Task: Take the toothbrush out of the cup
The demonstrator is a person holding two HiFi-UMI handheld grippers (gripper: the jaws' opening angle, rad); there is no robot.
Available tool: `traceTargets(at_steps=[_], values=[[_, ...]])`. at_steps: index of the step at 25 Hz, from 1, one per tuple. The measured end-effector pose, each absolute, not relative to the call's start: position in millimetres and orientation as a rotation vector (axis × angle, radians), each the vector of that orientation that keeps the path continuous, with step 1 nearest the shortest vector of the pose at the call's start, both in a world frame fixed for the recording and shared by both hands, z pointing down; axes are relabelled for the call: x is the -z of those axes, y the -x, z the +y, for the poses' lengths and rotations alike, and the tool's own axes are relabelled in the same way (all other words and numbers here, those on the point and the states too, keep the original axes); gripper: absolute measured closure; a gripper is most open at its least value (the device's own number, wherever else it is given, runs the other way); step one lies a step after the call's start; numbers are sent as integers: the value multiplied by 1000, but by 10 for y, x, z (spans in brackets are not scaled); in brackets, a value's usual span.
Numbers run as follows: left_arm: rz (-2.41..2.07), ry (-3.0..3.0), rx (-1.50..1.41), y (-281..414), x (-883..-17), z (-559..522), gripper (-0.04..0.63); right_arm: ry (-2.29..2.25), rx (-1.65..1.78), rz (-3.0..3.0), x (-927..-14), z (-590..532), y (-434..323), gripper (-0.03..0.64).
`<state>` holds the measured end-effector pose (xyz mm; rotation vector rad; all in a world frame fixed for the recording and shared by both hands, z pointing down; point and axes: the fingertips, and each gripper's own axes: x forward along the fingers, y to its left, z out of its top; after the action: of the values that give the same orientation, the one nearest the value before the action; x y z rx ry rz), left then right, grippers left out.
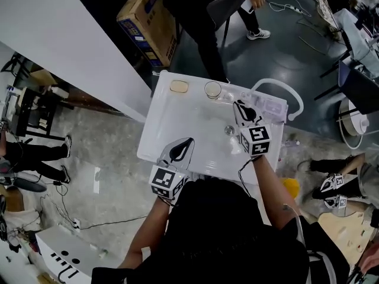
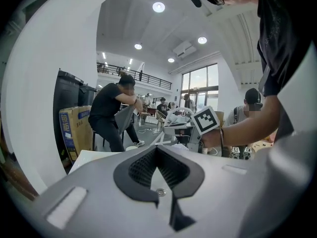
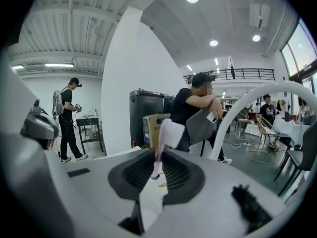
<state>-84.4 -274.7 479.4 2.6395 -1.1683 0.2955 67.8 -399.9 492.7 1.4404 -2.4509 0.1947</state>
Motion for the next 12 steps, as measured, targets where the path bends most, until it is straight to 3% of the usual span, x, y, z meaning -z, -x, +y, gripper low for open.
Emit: traceTargets(at_steps=[12], values=[[-1132,-2660,-290,711,-4761,-2764,586,-1448,-183,-2532,-4508,-3637,-785,561]])
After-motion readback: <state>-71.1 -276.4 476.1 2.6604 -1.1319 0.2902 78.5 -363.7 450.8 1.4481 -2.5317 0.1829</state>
